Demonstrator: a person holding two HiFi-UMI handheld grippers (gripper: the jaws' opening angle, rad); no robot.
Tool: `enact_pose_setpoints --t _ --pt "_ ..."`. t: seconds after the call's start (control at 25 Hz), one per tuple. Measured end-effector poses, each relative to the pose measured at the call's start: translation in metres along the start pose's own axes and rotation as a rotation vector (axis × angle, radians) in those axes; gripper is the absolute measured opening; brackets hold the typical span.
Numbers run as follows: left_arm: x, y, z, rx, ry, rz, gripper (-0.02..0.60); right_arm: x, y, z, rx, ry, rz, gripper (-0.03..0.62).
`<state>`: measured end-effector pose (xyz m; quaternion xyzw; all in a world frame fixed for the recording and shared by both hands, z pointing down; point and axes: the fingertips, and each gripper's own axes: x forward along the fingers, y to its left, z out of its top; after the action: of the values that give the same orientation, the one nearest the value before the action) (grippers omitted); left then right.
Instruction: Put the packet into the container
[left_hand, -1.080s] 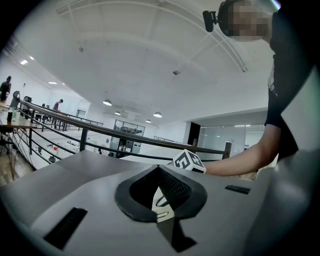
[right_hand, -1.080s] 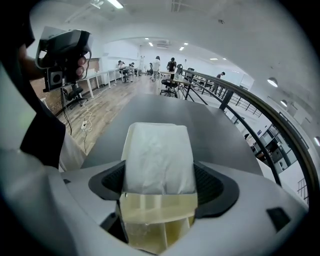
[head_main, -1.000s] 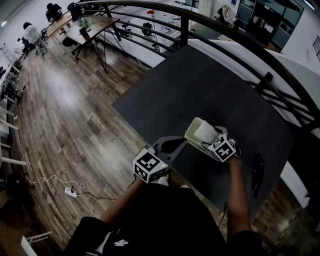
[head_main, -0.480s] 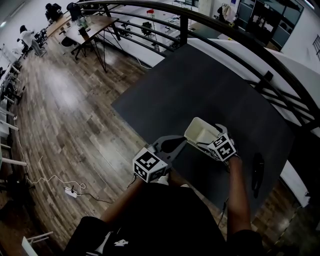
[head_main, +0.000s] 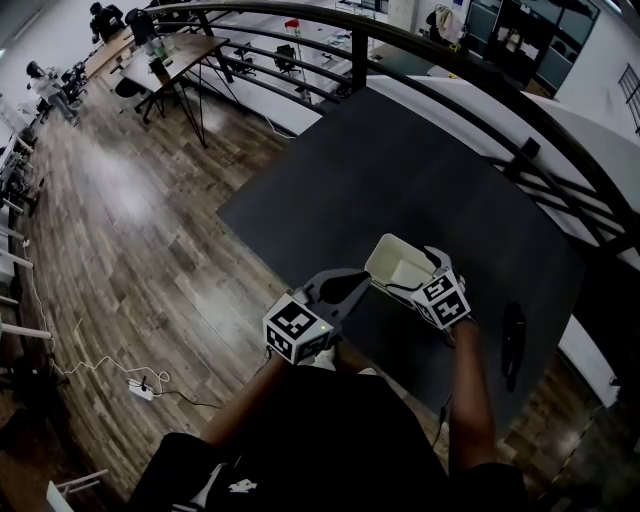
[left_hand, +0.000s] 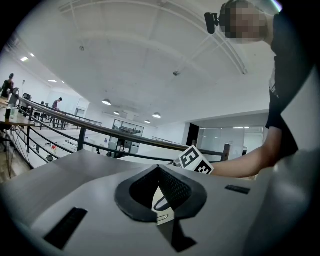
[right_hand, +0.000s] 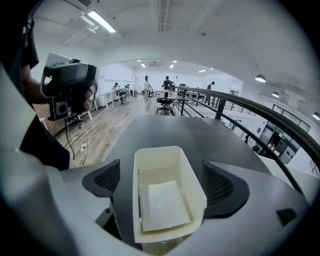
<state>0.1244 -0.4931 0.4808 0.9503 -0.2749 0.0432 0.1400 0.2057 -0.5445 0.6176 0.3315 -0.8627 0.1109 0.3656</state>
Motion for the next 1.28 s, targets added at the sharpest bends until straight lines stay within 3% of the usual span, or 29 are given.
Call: enact_pose_setpoints --t 0.16,0.64,1.28 --pt "0.000 0.001 0.002 0.002 -0.006 -0.007 0.005 -0.017 0.007 0.018 0.023 -0.062 -0.017 0.512" --pt "0.000 -0.001 0.006 0.019 -0.013 -0.039 0.006 -0.086 0.034 0.073 0.091 -0.268 -0.108 0.335" --pt "-0.001 -0.025 0.022 0.084 -0.048 -0.088 0.006 -0.131 0.052 0.087 0.201 -0.451 -0.195 0.004"
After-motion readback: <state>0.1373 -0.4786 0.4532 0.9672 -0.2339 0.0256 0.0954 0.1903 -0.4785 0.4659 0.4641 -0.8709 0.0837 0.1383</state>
